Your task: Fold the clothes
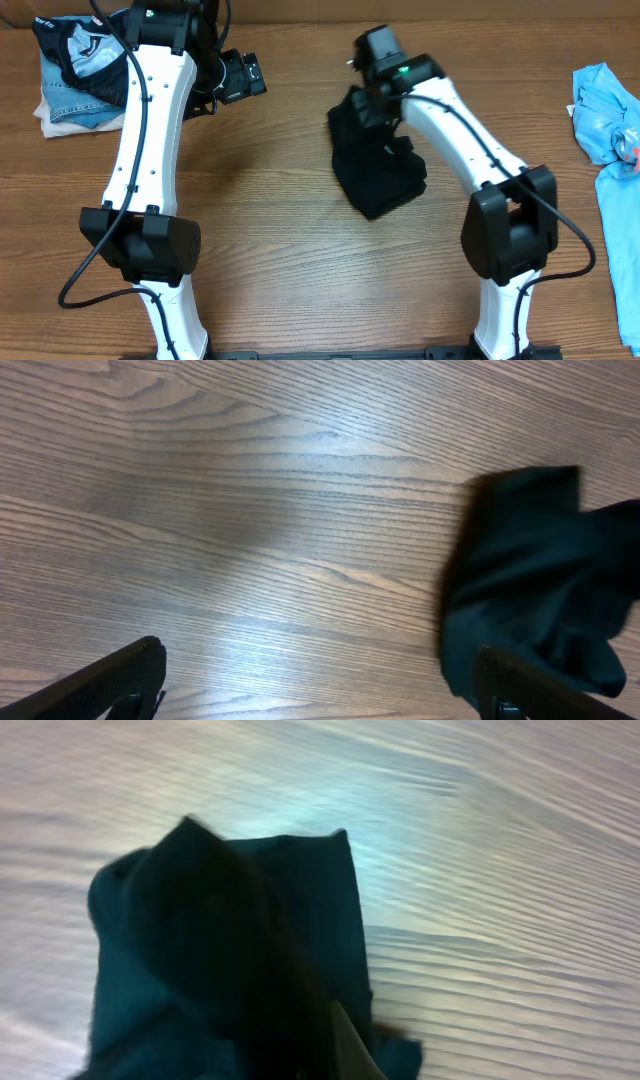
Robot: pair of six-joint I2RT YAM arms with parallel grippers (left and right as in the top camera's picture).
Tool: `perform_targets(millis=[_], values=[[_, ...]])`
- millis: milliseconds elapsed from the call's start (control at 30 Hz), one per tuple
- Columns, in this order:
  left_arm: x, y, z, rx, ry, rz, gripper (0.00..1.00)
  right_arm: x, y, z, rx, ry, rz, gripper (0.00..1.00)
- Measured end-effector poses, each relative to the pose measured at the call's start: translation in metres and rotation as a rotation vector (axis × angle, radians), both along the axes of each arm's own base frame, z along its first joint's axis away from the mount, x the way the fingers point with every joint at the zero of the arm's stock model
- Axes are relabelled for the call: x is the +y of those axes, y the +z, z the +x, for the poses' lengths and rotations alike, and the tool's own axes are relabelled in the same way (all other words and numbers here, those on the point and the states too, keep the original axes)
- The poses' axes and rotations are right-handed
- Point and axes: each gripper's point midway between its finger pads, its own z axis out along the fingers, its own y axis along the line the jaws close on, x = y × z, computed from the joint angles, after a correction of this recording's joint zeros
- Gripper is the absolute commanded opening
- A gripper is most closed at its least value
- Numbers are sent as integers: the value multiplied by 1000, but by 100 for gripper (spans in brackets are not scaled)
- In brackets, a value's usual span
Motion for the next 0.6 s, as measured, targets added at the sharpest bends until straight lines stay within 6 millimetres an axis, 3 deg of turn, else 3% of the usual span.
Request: perform_targets(millis=[233, 500, 533, 567, 600], values=[[1, 0, 0, -1, 1, 7, 100, -64, -9, 18, 13, -142, -11, 13], [2, 0, 0, -1, 2, 11, 100, -100, -42, 15, 96, -307, -22, 6], [2, 0, 0, 0, 3, 11, 100, -106, -43, 11, 113, -330, -30, 7], [2, 0, 0, 0, 2, 12, 100, -112, -44, 8, 123, -354, -39, 16], [2, 0, 0, 0, 3, 13, 100, -119, -44, 6, 133, -376, -44, 32]])
